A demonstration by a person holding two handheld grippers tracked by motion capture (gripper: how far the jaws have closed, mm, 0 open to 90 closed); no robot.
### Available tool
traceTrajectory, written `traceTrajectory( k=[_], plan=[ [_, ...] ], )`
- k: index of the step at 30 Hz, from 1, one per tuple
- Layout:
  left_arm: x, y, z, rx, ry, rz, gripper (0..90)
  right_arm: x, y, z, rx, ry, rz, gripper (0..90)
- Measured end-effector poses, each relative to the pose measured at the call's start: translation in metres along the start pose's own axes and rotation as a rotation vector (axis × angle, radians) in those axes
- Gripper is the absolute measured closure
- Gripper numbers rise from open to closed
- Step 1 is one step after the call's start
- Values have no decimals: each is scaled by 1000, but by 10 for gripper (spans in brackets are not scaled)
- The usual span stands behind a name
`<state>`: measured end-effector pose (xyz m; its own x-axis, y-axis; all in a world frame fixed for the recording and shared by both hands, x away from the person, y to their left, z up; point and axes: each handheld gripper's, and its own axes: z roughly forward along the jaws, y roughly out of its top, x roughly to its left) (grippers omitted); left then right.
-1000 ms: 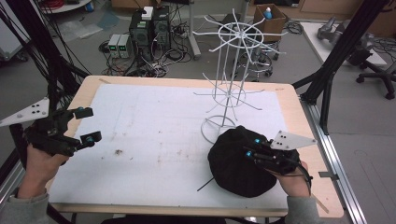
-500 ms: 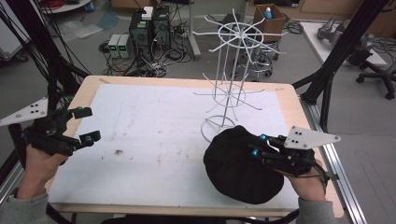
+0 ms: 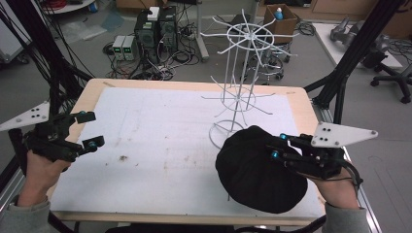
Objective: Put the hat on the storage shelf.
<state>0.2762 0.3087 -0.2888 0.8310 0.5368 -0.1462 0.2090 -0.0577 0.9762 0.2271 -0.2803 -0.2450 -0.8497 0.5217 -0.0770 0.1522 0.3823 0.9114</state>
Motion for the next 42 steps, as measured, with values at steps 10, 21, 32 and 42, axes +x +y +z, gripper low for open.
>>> traceTrajectory(
  k=[10,21,32,42],
  plan=[
    [0,0,0,-3,2,-2,17,0,29,-24,-4,-10,-12,700],
    [0,0,0,0,2,0,17,-3,56,-50,-42,-15,-23,700],
    [3,-1,-2,-4,4,-9,17,-7,76,-64,-28,-31,-33,699],
    [7,-2,-2,-4,10,-16,17,-13,95,-79,-47,-78,-46,699]
  ],
)
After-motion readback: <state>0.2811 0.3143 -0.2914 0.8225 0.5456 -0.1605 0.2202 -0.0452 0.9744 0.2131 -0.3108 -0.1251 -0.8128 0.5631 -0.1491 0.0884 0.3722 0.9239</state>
